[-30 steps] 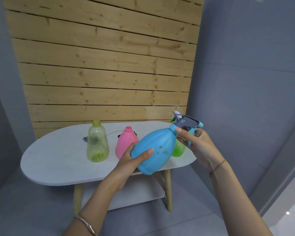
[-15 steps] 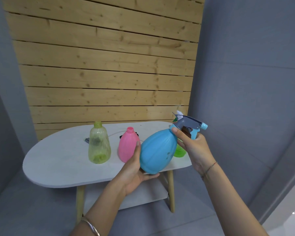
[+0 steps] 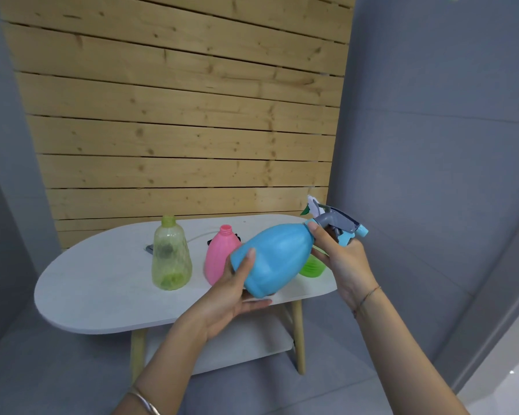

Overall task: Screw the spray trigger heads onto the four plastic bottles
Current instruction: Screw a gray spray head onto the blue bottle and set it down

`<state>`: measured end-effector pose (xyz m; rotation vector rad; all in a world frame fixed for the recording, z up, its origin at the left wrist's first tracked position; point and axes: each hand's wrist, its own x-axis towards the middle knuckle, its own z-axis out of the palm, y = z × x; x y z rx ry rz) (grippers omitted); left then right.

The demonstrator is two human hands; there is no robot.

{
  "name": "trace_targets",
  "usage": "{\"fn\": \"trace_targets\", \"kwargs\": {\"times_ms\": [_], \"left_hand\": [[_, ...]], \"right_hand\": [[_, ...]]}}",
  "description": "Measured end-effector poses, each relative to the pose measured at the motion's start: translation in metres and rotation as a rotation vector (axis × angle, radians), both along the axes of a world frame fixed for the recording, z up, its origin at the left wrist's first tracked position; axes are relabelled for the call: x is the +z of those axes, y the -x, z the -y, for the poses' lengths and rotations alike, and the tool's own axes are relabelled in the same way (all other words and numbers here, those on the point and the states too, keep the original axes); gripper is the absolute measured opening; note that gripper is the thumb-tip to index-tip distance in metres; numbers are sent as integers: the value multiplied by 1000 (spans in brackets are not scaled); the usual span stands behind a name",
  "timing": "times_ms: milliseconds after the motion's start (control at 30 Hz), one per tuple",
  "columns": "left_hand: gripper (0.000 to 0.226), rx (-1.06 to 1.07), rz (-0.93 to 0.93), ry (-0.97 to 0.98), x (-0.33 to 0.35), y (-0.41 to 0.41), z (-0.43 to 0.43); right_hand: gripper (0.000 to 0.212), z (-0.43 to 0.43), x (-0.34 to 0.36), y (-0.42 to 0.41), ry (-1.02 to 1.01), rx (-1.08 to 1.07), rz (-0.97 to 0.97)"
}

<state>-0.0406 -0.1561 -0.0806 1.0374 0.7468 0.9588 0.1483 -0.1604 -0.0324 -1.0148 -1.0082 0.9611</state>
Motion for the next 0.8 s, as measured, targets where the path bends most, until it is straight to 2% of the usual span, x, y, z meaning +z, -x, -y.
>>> {"fn": "trace_targets", "kwargs": {"times_ms": [67,100,200,267,367,467,533,633,700,767,800], "left_hand": [[87,6,6,-81,-1,0,1],[88,-28,22,-61,-1,1,2],[68,-116,30,80,1,1,5],[65,-59,-4,20,-3,-3,5],[79,51,7,-92,-4,-6,5],[63,-5,72,47,-3,-2,3],[64,-38,53,111,0,0,4],[74,66,-8,-11,0,-7,6],[65,197,-35,-146,-1,-12,10],[55,272,-39,-234,-3,-15,10],[58,261,-37,-234,-4,-14,10]], "right_hand": [[38,1,1,0,13,16,-14],[38,2,1,0,15,30,-16],[34,3,4,0,3,60,6],[36,3,5,0,-5,66,20],[39,2,3,1,-13,59,26],[44,2,3,3,-11,65,51],[55,2,3,3,5,77,80],[64,0,2,4,7,38,80],[60,-1,1,6,-11,29,64],[68,-1,0,5,-9,27,64],[72,-1,1,4,-6,25,67]]}}
